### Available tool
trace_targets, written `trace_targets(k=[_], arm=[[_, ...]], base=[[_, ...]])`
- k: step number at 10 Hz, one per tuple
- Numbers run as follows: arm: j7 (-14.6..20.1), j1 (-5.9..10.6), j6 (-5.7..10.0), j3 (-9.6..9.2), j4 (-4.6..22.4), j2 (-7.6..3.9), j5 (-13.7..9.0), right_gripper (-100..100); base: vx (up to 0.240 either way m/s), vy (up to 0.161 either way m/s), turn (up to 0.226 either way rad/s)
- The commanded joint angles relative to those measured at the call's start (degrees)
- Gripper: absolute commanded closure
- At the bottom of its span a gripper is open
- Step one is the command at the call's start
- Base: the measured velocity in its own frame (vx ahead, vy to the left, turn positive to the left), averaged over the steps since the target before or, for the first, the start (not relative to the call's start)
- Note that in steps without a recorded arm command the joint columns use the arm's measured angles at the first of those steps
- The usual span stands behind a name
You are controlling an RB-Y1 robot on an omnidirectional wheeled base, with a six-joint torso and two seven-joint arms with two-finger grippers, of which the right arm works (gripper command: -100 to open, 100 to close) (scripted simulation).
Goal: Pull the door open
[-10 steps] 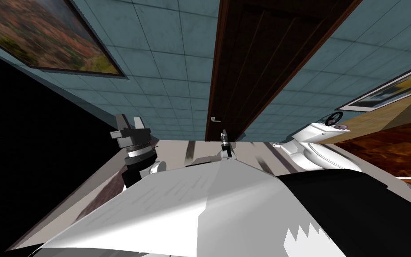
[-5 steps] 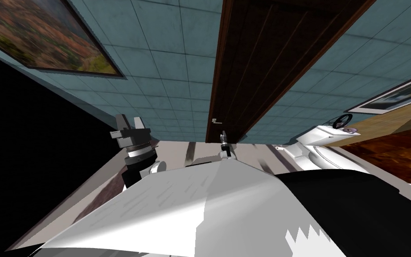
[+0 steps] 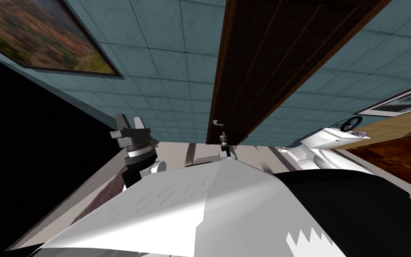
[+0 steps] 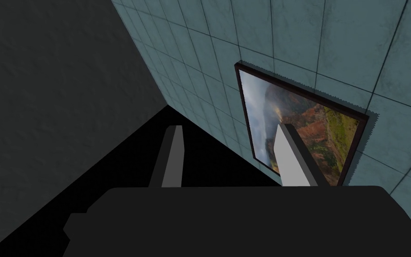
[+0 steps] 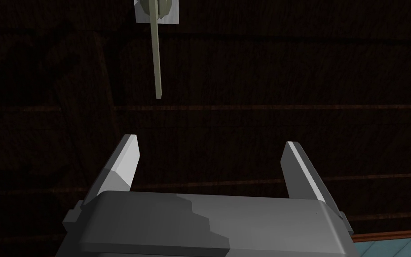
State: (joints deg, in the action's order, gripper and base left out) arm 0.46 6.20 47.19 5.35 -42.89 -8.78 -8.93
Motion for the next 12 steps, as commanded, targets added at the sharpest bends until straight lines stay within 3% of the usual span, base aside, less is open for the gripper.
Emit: trace_targets(k=[1, 2, 10, 12], arm=[[0.1, 1.16, 0.45, 0.09, 2.7, -0.06, -0.2, -100], [0.1, 1.16, 0.45, 0.09, 2.7, -0.06, -0.2, -100], [1.0, 5.81, 1.86, 0.44, 13.9, -0.56, -1.2, -100], [1.2, 6.38, 2.03, 0.48, 15.3, -0.62, -1.3, -100]], base=[[0.092, -0.008, 0.02], [0.06, -0.003, 0.006], [0.091, -0.008, 0.02], [0.086, -0.009, 0.014]])
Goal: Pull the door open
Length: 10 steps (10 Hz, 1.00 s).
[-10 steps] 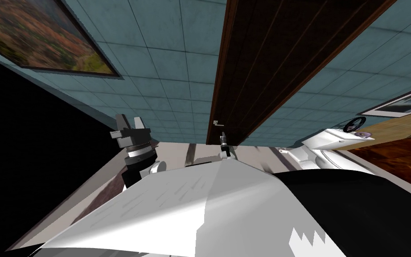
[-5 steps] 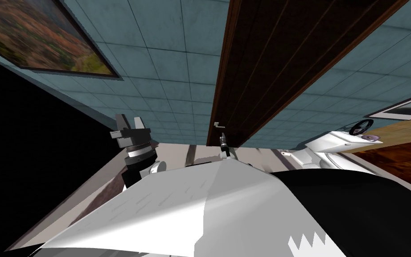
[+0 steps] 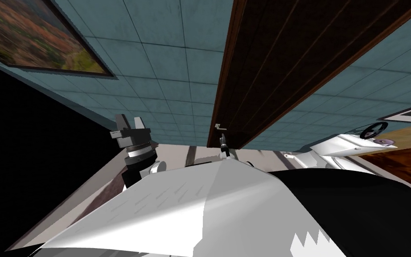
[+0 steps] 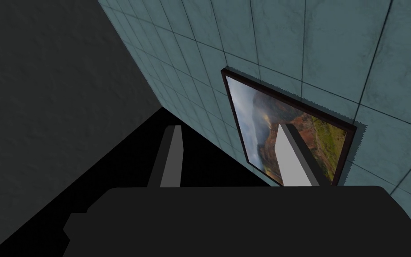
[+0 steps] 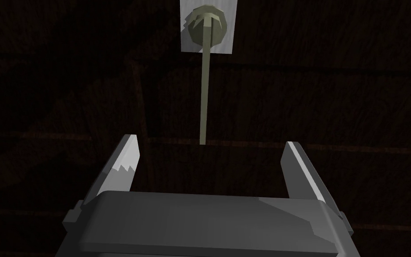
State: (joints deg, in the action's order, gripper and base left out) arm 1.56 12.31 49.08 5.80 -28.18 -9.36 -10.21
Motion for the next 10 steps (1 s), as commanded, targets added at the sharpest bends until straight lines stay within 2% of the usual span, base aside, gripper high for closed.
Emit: trace_targets(k=[1, 4, 6, 7, 8, 9, 10], arm=[[0.0, 0.0, 0.0, 0.0, 0.0, 0.0, 0.0, -100], [2.3, -1.49, 1.01, 0.69, 0.8, -2.59, -0.6, -100], [2.3, -1.49, 1.01, 0.69, 0.8, -2.59, -0.6, -100], [3.9, -2.55, 1.65, 1.15, 1.2, -4.36, -1.0, -100], [3.9, -2.55, 1.65, 1.15, 1.2, -4.36, -1.0, -100], [5.1, -3.31, 2.11, 1.49, 1.5, -5.63, -1.3, -100], [5.1, -3.31, 2.11, 1.49, 1.5, -5.63, -1.3, -100]], base=[[0.024, -0.005, 0.003], [0.167, 0.022, 0.121], [0.108, 0.021, 0.013], [0.137, 0.026, 0.185], [0.163, 0.013, 0.087], [0.168, -0.002, 0.125], [0.13, -0.011, 0.053]])
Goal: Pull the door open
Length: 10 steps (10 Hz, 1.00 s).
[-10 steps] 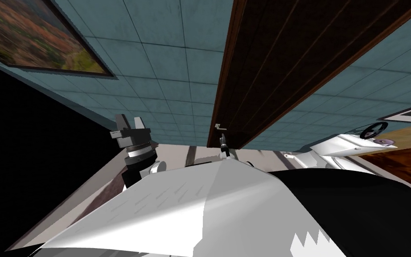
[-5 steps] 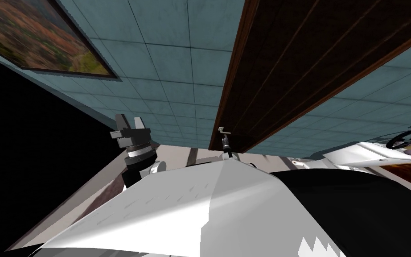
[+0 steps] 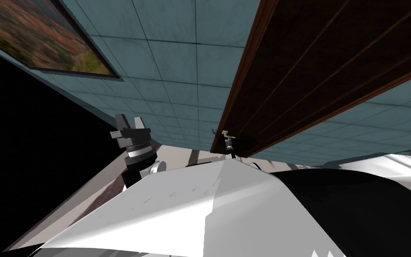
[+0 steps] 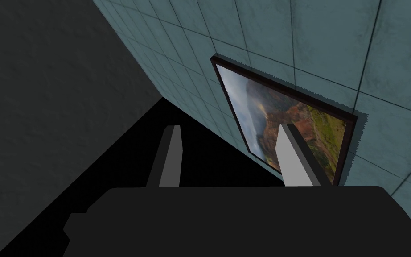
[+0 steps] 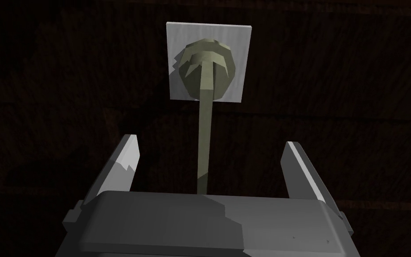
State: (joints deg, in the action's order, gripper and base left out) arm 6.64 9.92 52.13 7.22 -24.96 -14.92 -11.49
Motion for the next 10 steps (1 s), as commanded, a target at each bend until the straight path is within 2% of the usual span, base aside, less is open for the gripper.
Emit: trace_targets(k=[1, 2, 3, 5, 7, 8, 9, 10], arm=[[0.0, -0.92, -0.95, 0.07, -1.7, -0.08, -0.1, -100], [1.2, -1.72, -0.47, 0.43, -1.4, -1.41, -0.4, -100], [1.5, -1.97, -0.32, 0.54, -1.3, -1.83, -0.5, -100], [1.5, -1.97, -0.32, 0.54, -4.0, -1.83, -0.5, -100], [1.5, -1.97, -0.32, 0.54, -1.4, -1.83, -0.5, -100], [1.6, -1.8, -0.52, 0.54, -2.2, -1.97, -0.5, -100], [1.6, -1.8, -0.52, 0.54, -2.2, -1.97, -0.5, 100], [1.6, -1.8, -0.52, 0.54, -2.2, -1.97, -0.5, 100]], base=[[0.057, -0.003, -0.008], [0.12, -0.013, 0.111], [0.183, -0.024, 0.114], [0.087, -0.007, 0.005], [-0.006, 0.003, -0.001], [-0.005, 0.002, -0.002], [0.0, 0.0, 0.0], [-0.006, 0.004, 0.006]])
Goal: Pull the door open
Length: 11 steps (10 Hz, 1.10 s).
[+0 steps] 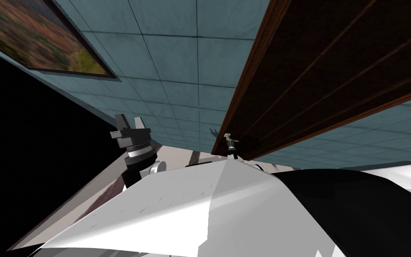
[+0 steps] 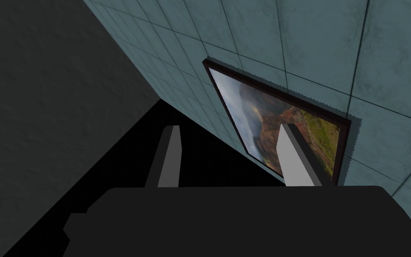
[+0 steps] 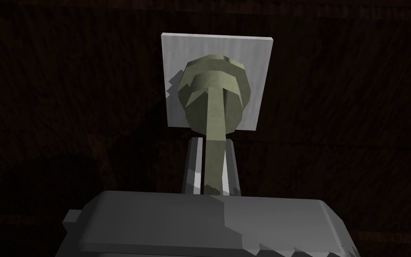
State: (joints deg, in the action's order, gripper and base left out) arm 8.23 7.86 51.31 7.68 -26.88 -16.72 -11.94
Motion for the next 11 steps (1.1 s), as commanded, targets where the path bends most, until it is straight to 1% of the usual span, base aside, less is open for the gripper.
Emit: trace_targets(k=[1, 4, 5, 11], arm=[[0.0, 0.27, 0.3, 0.08, -0.3, -0.17, 0.0, 100], [0.0, 0.27, 0.3, 0.08, -0.3, -0.17, 0.0, 100], [0.6, -0.21, 0.29, -0.48, -0.2, -0.25, 0.3, 100], [4.3, -1.83, 1.68, -3.68, -1.0, -1.87, 2.5, 100]], base=[[0.0, 0.0, 0.0], [0.0, 0.0, 0.0], [-0.106, -0.034, 0.065], [-0.203, -0.028, 0.098]])
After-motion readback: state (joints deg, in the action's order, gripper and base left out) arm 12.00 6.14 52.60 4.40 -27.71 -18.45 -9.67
